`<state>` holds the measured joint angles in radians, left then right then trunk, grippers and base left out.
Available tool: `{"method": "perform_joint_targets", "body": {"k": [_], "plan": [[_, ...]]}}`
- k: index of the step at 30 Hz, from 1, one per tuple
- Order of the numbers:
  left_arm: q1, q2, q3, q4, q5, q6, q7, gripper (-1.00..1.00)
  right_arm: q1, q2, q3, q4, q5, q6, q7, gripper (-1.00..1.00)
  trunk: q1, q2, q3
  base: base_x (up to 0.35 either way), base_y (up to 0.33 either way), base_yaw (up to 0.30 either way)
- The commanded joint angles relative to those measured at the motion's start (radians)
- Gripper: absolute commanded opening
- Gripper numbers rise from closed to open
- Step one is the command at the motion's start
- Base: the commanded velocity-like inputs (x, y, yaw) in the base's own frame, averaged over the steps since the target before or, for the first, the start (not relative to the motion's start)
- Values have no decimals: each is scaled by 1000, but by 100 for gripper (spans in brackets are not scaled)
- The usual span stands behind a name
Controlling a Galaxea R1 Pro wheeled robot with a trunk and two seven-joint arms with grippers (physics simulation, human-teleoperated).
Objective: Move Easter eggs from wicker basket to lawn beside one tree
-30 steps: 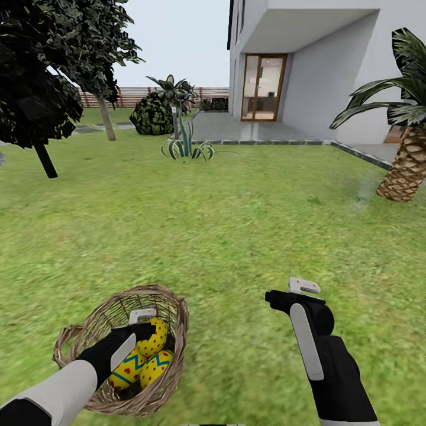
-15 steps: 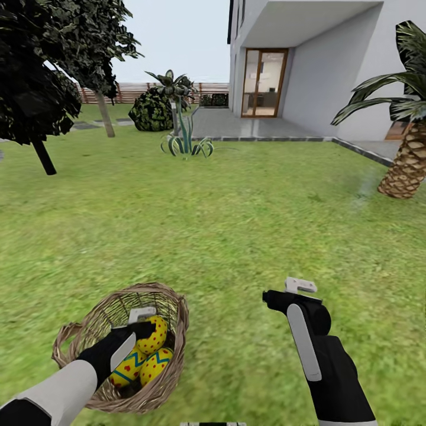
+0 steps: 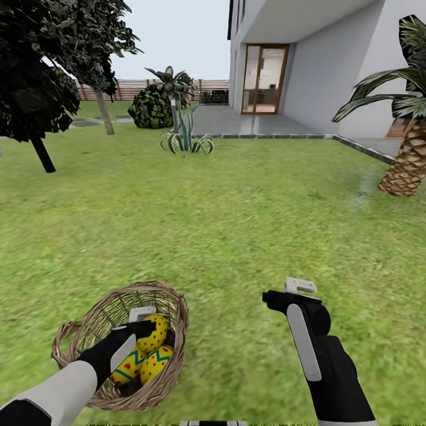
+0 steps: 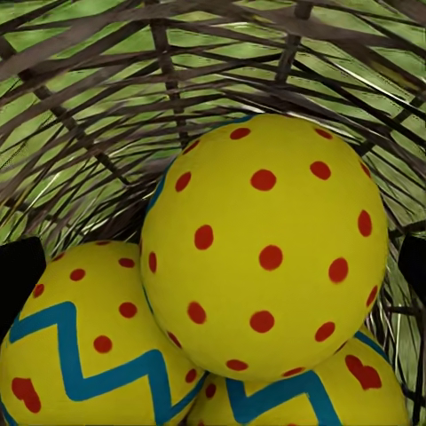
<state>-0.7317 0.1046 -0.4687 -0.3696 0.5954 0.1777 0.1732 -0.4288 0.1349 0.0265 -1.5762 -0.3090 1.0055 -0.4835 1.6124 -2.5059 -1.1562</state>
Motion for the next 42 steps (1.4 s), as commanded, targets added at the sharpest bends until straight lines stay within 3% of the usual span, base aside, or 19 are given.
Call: {"method": "perform_joint_targets", "body": {"k": [1,9,17,42], "plan": [[0,1,-9,-3,9,4,7,100,-1,0,0,-1,-10,2,-10,100,0,-1,-5,0,0,0],[0,1,-8,-5,9,3,-1,100,-1,0,0,-1,-10,2,-10,100,4,-3,-36,0,0,0],[0,3,-9,-5,9,3,-61,100,-1,0,0,-6,-9,3,-10,100,4,-3,-36,0,0,0],[0,6,-8,2,9,-32,-69,100,-1,0,0,-7,-10,4,-10,100,4,-3,-36,20,0,0]]}}
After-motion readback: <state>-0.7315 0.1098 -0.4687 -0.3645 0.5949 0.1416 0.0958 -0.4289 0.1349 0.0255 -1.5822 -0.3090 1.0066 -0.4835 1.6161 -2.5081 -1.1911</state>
